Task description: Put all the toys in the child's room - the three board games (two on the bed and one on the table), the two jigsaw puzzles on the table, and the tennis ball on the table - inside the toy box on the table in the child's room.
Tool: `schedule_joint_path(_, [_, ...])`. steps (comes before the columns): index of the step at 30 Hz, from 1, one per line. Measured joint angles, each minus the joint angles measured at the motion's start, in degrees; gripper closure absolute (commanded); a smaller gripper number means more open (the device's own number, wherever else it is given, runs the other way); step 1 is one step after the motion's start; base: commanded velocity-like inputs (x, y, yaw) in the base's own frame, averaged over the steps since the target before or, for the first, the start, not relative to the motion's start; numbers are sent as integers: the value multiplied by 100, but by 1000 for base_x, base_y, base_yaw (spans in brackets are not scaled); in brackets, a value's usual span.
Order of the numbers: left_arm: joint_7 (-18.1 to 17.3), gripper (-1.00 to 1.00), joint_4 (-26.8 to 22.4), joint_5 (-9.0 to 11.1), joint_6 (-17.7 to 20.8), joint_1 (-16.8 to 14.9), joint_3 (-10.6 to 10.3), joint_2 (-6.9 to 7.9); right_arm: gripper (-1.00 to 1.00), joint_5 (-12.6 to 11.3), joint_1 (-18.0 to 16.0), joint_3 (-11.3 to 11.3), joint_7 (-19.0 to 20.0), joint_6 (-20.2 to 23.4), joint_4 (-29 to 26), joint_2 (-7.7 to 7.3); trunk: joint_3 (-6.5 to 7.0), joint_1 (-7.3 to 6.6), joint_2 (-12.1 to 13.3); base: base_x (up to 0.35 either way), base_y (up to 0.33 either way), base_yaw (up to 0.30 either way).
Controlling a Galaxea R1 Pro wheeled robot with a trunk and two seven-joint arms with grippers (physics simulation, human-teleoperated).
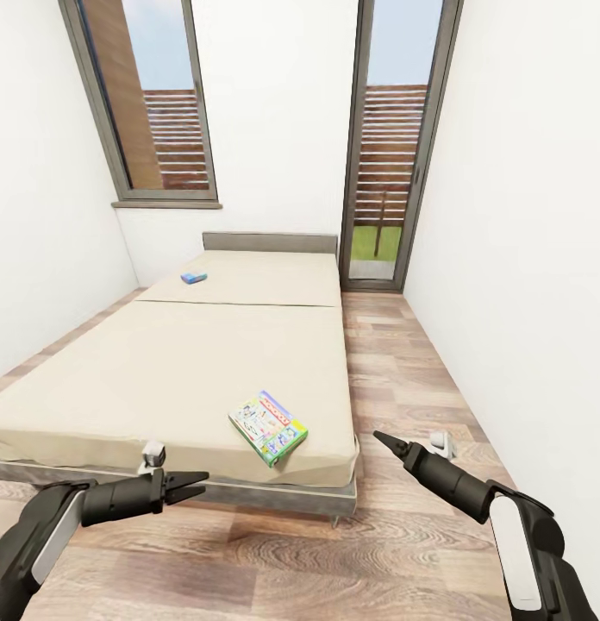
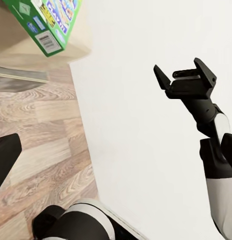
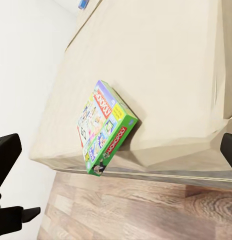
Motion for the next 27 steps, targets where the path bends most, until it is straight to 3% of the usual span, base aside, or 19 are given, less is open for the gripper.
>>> schedule_joint_path(11, [4,-100,7,-4,-2,0,108,-87,-100,0,0,0,0,-1,1,2,0,0,0,0,-9,0])
schedule_joint_path(27, [0,-100,39,-3,-3,0,221,-218,-100,0,0,0,3,-1,6,-1,0,0,0,9,-139,0])
